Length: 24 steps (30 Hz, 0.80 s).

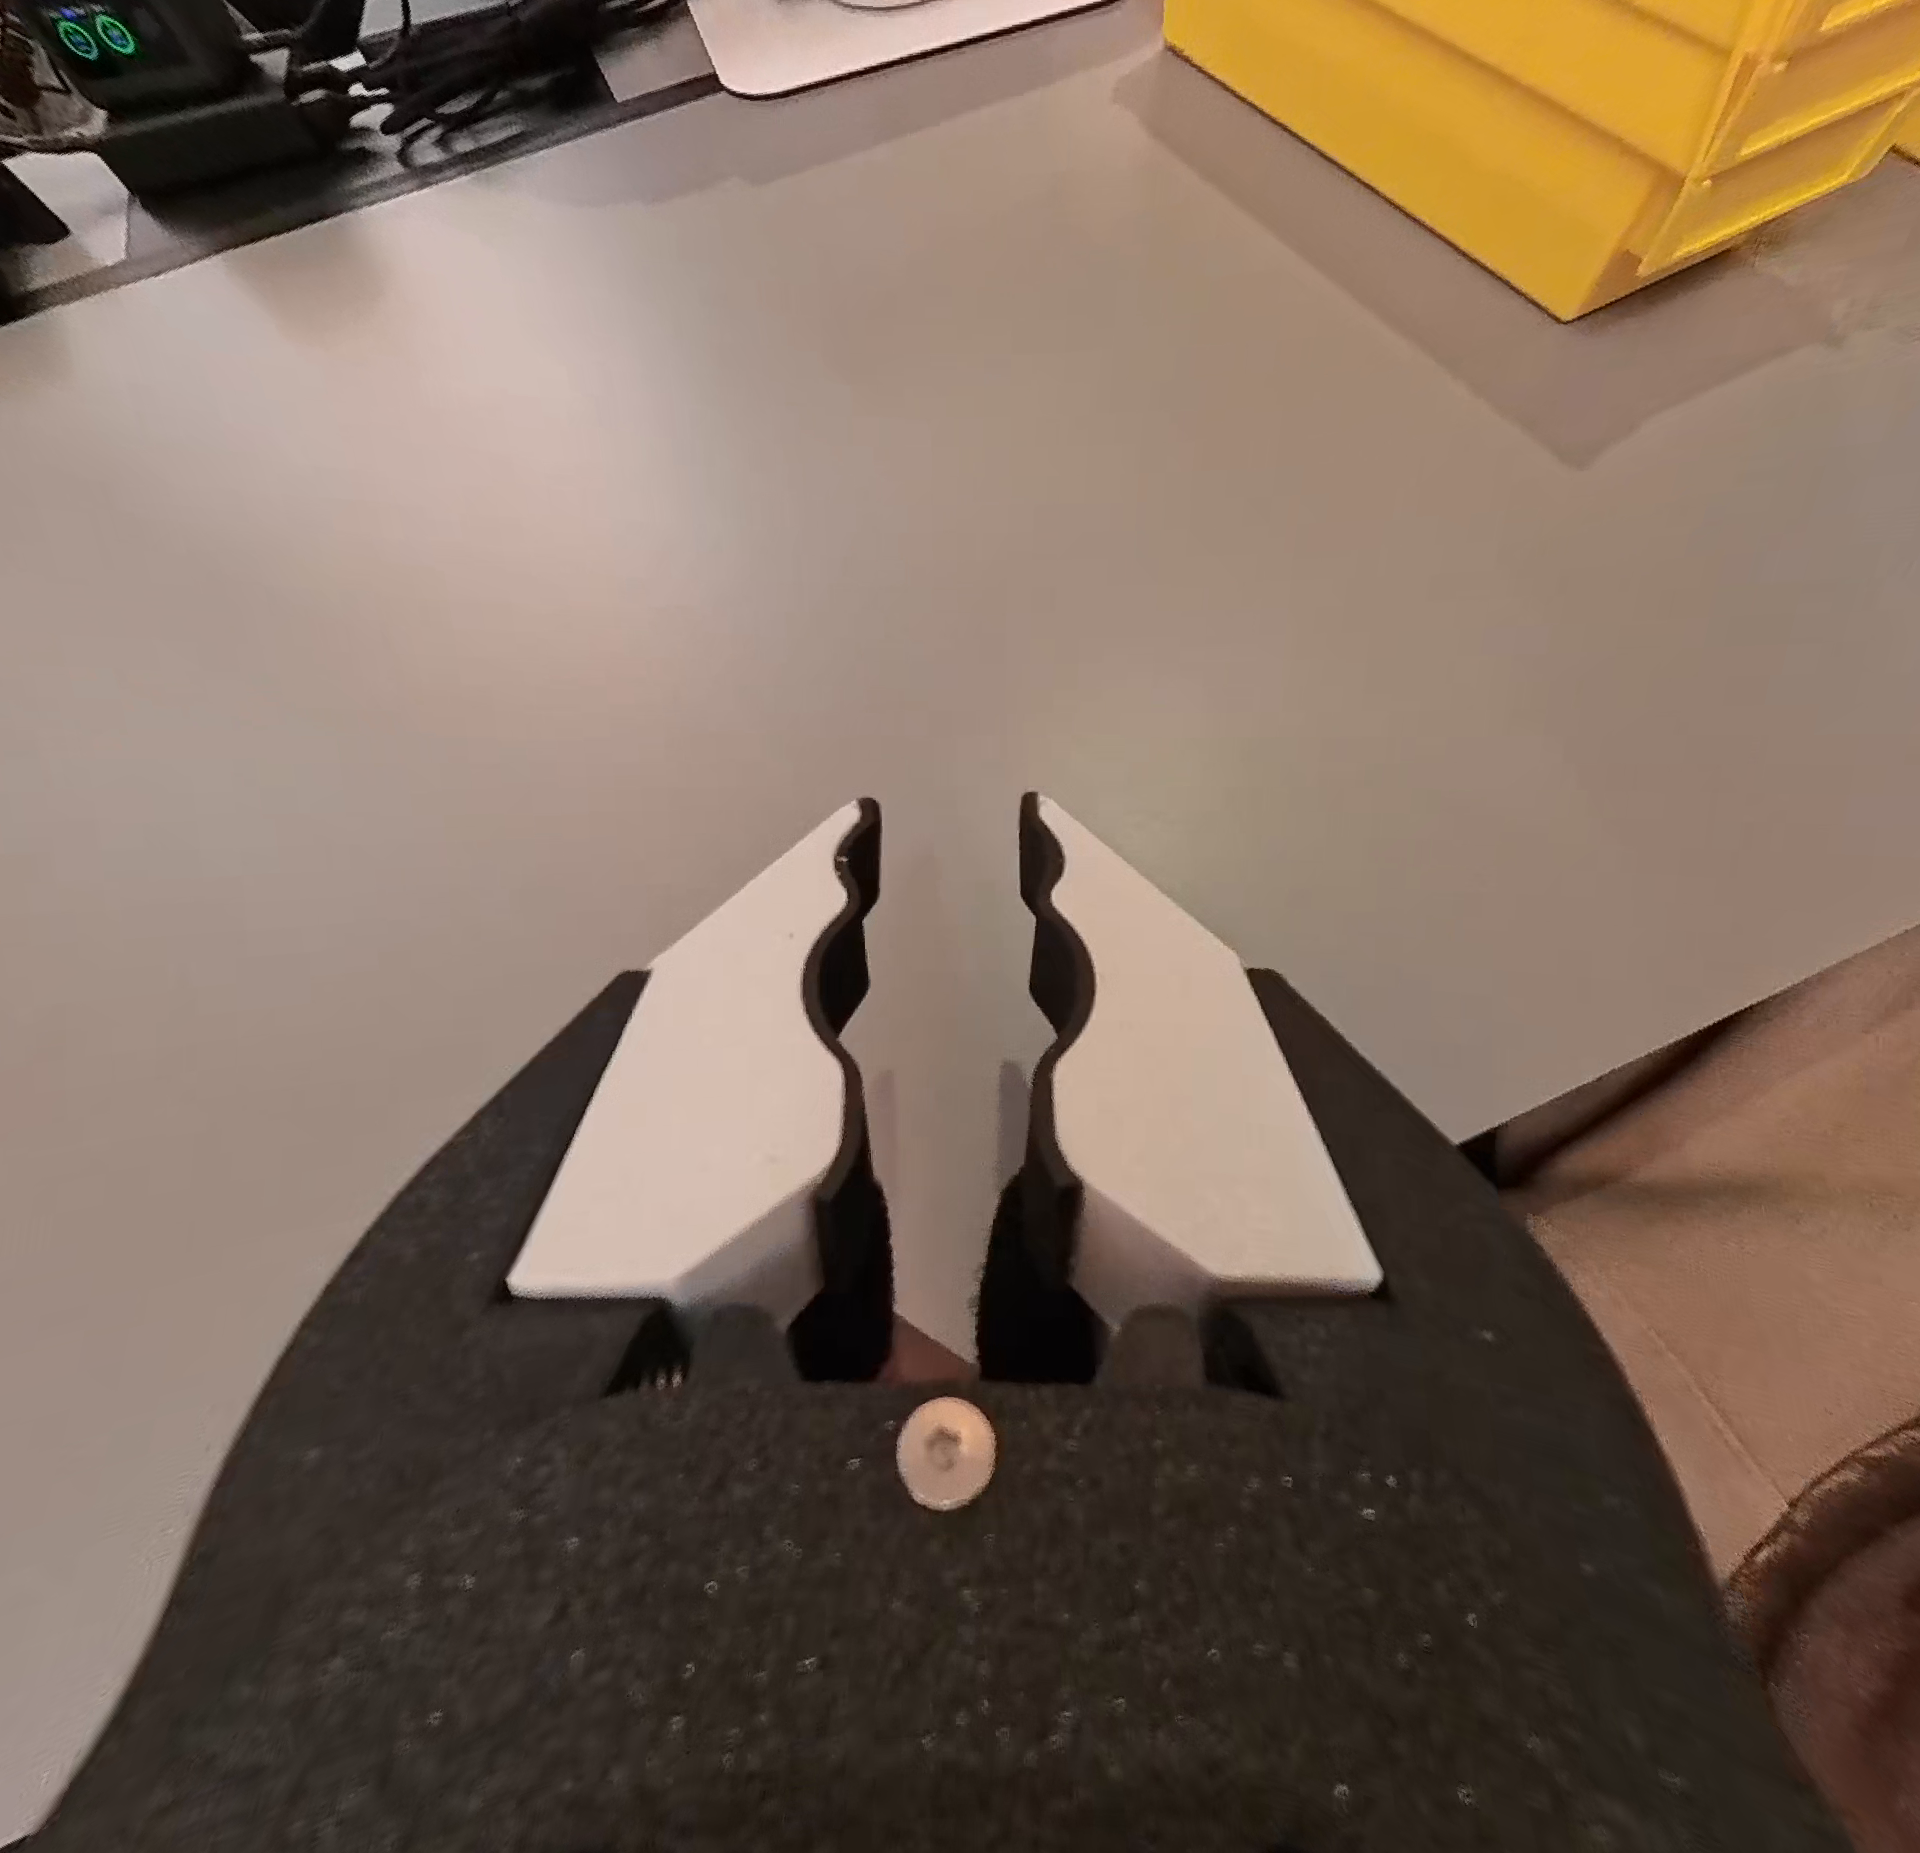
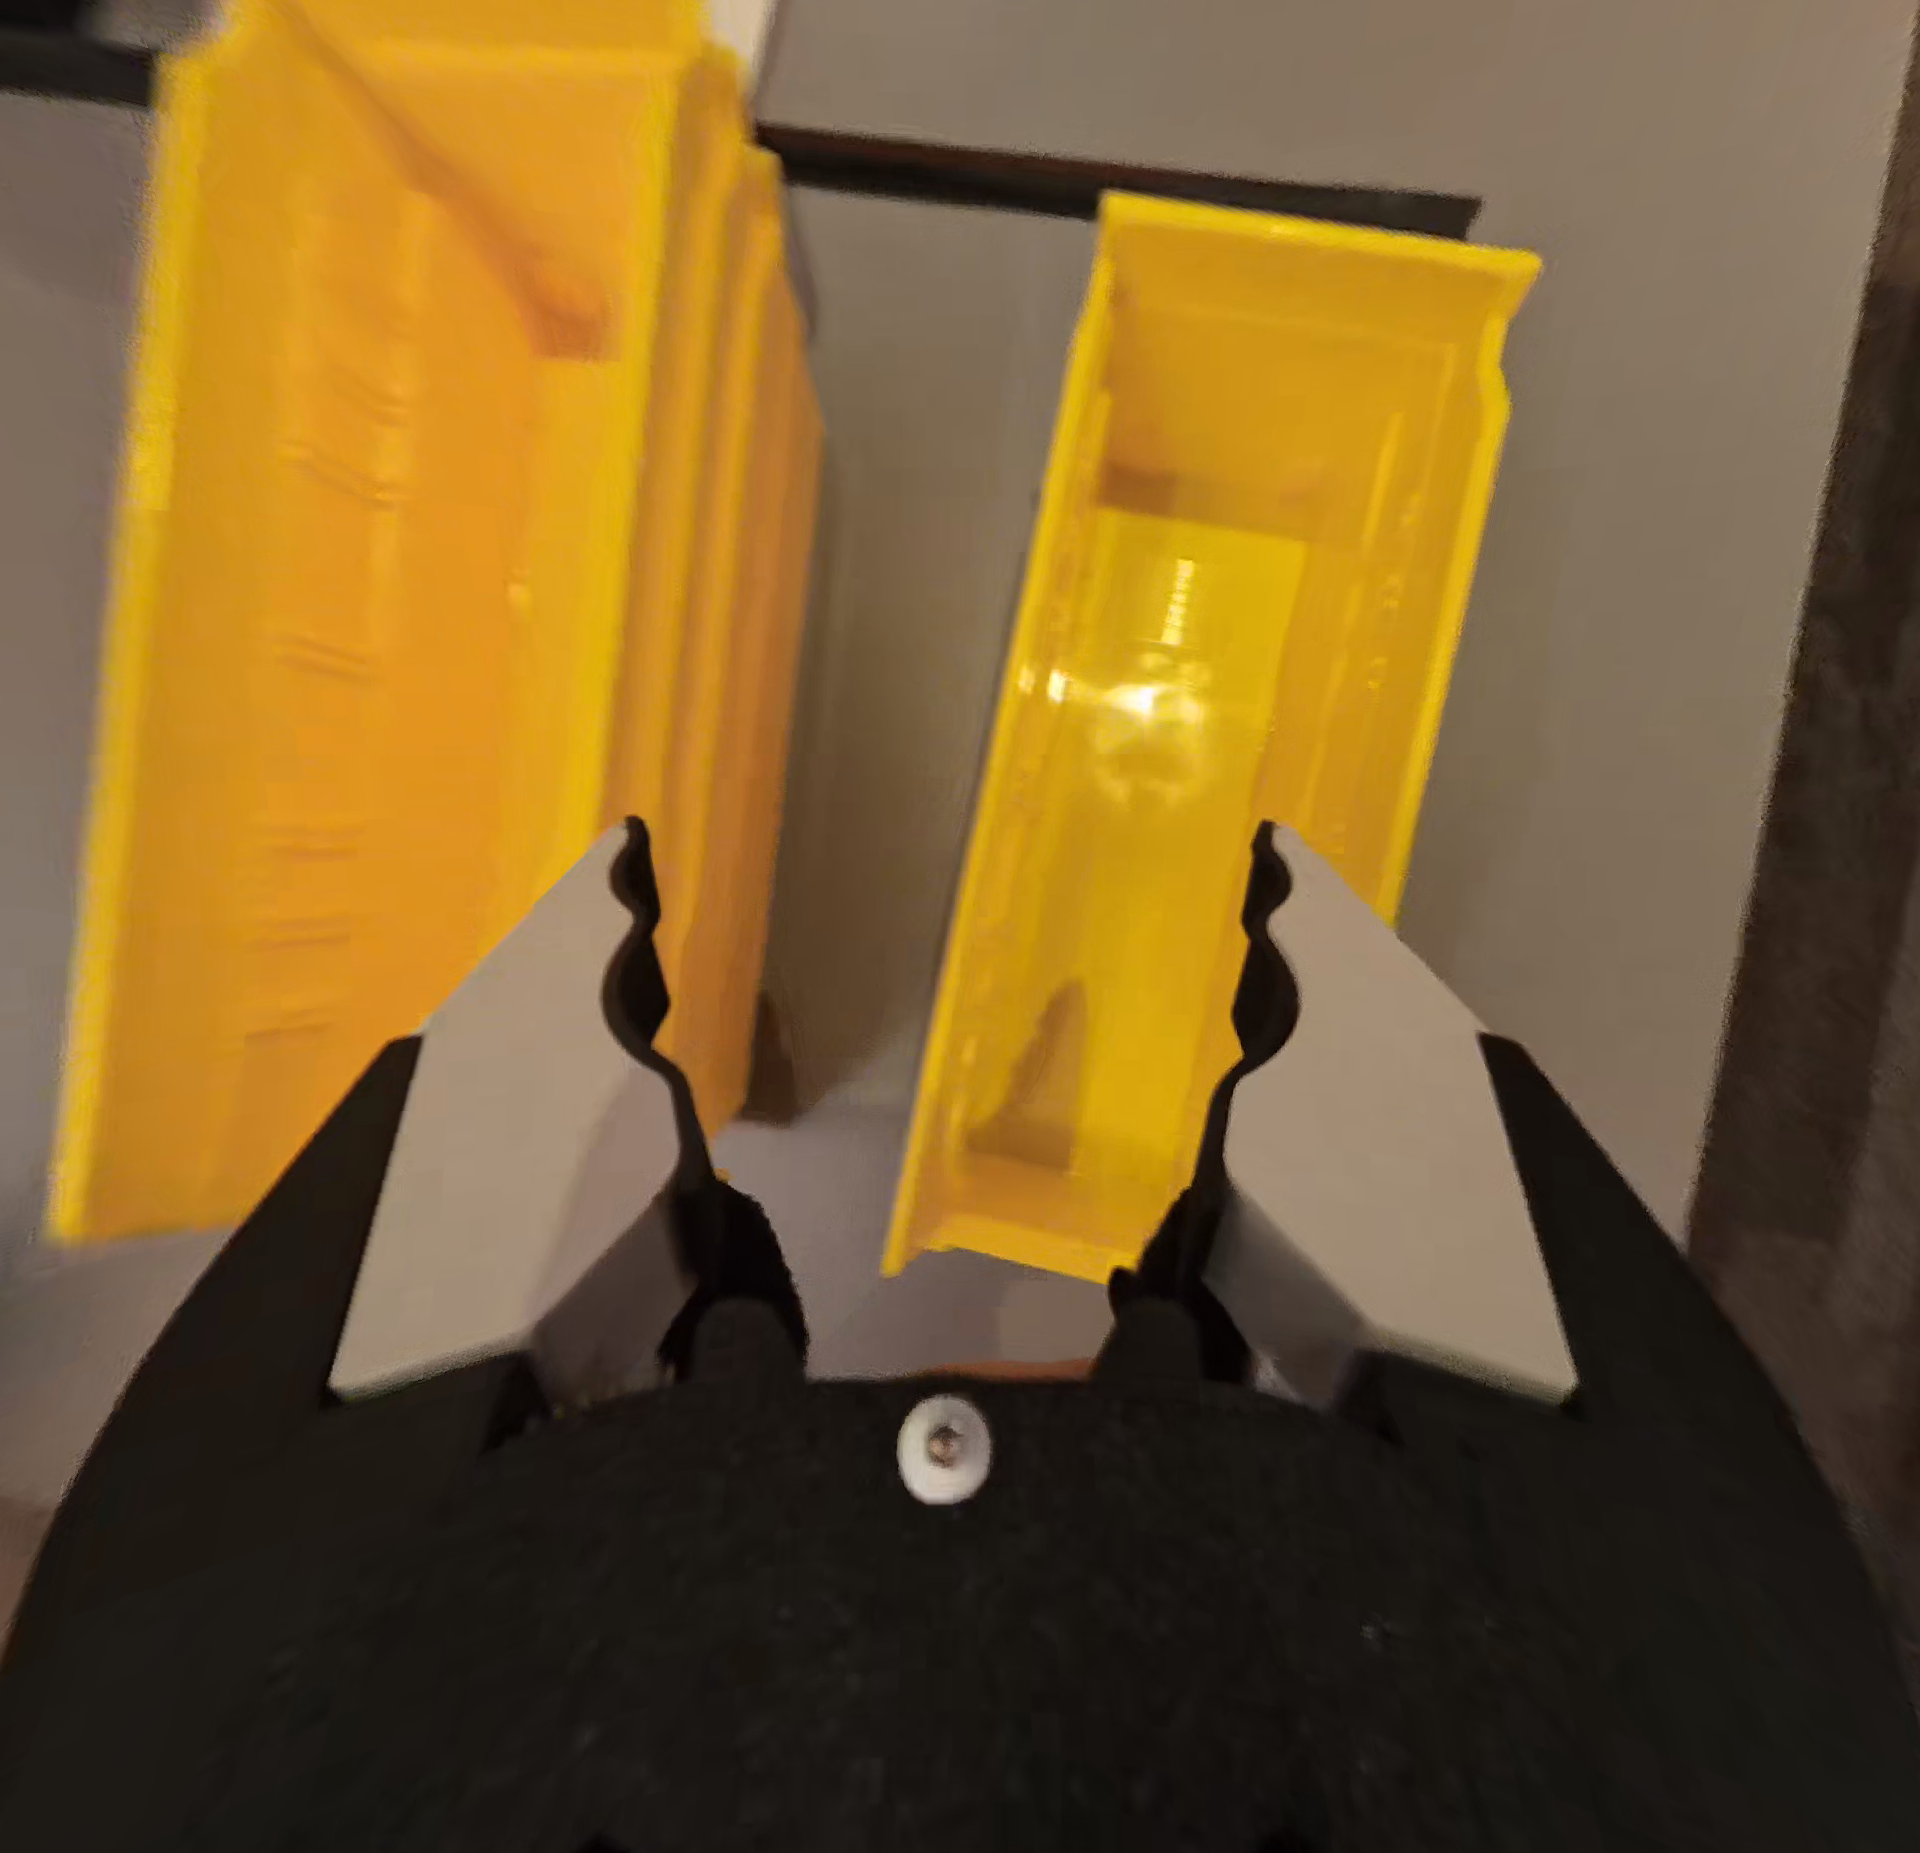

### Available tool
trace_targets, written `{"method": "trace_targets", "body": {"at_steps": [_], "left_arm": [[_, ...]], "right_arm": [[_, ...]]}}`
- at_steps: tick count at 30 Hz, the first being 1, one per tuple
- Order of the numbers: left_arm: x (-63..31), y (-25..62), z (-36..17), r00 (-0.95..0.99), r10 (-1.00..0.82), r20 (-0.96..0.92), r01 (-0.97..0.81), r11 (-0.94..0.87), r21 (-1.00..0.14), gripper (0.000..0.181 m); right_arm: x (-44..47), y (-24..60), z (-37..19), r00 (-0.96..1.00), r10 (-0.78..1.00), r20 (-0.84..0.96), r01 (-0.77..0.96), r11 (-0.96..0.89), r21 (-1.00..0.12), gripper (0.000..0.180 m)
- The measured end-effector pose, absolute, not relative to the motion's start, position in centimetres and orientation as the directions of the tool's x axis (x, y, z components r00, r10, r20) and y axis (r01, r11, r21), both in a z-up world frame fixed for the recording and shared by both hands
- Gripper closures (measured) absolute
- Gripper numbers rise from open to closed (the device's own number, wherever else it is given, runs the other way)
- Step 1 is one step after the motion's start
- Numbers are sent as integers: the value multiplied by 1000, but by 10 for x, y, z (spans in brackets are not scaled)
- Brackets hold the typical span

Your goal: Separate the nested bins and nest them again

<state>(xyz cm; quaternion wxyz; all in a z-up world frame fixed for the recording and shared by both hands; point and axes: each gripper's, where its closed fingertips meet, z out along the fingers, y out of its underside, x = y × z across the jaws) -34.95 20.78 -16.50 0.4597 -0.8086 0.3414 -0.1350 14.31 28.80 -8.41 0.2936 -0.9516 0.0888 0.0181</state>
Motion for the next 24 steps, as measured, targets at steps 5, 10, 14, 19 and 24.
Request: {"method": "trace_targets", "body": {"at_steps": [5,10,14,19,24], "left_arm": [[-347,202,-163,720,-686,-101,-433,-331,-838,156],[-344,195,-159,716,-697,-39,-390,-353,-850,155],[-346,195,-161,721,-692,-38,-393,-364,-844,155],[-344,193,-161,718,-693,-55,-406,-354,-843,155],[-344,192,-161,720,-692,-53,-406,-358,-841,155]], "right_arm": [[86,265,-51,985,-53,-162,-144,-767,-626,66],[31,216,-50,988,7,-153,-120,-587,-801,70],[-12,165,-80,978,-5,-210,-189,-452,-872,74],[-52,122,-113,971,-11,-238,-218,-443,-870,71],[-41,106,-134,988,-80,-134,-155,-395,-905,65]]}}
